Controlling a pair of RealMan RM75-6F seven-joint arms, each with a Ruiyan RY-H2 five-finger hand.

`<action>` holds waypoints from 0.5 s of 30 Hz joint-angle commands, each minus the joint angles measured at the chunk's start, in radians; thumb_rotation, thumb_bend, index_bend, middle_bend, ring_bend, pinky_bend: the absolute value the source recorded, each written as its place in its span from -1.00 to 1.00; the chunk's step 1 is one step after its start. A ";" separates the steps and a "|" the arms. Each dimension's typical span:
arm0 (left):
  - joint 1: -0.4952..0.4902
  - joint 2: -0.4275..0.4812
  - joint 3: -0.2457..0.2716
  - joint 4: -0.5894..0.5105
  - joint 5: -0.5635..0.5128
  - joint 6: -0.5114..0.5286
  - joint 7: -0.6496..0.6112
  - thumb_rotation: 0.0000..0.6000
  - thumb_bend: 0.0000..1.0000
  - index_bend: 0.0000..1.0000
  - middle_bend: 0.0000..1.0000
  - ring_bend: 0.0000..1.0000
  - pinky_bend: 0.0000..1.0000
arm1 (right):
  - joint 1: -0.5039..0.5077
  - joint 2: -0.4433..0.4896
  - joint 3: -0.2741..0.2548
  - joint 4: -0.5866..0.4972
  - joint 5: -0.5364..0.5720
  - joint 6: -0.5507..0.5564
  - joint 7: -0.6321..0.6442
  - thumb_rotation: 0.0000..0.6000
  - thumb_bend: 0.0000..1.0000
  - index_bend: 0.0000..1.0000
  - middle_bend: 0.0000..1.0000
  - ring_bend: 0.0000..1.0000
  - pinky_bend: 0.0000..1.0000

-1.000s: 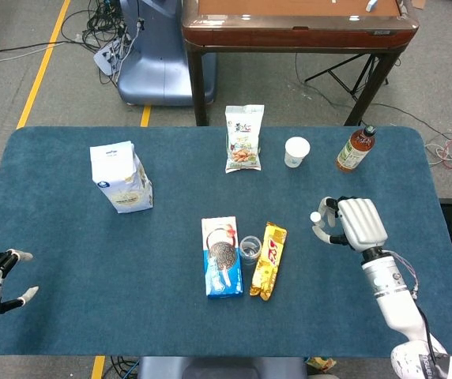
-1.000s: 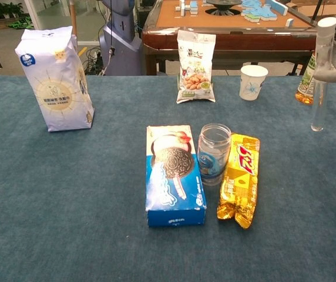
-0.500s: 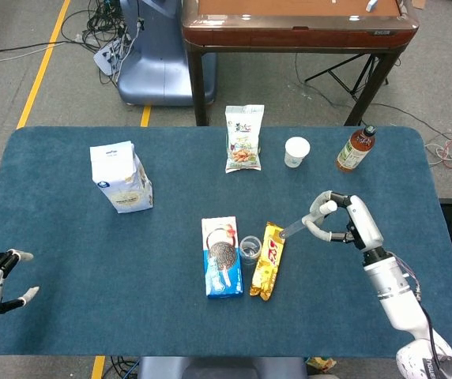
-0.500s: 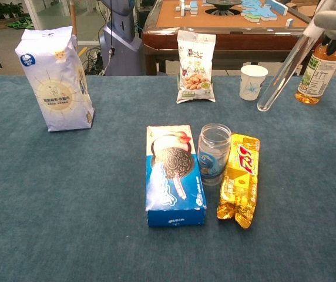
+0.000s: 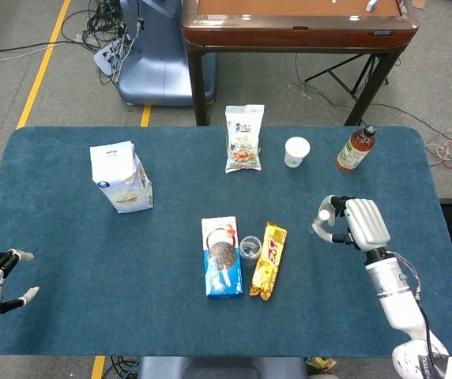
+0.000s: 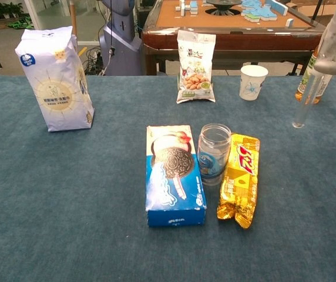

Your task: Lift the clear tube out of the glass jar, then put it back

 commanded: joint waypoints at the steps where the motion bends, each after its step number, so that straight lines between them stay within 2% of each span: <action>1: 0.000 0.000 0.000 0.000 0.000 0.000 0.001 1.00 -0.67 -0.27 -0.28 -0.36 -0.13 | -0.005 -0.018 0.022 -0.033 0.075 -0.025 0.071 1.00 -0.06 0.60 0.40 0.07 0.02; 5: -0.001 -0.001 0.000 0.000 -0.001 -0.002 0.002 1.00 -0.67 -0.27 -0.28 -0.36 -0.13 | -0.026 0.009 0.056 -0.069 0.017 -0.064 0.366 1.00 -0.05 0.60 0.40 0.07 0.02; 8: 0.000 -0.001 0.000 0.001 -0.001 -0.001 0.001 1.00 -0.67 -0.27 -0.28 -0.36 -0.13 | -0.046 0.015 0.071 -0.068 -0.051 -0.048 0.551 1.00 -0.05 0.60 0.40 0.07 0.02; 12: -0.001 0.000 0.000 0.001 0.000 -0.001 0.001 1.00 -0.67 -0.27 -0.28 -0.36 -0.13 | -0.064 0.023 0.081 -0.067 -0.099 -0.031 0.728 1.00 -0.04 0.60 0.40 0.07 0.02; 15: -0.001 0.000 0.000 0.000 0.000 -0.002 0.001 1.00 -0.67 -0.27 -0.28 -0.36 -0.13 | -0.067 0.032 0.080 -0.055 -0.113 -0.029 0.769 1.00 -0.04 0.61 0.40 0.07 0.02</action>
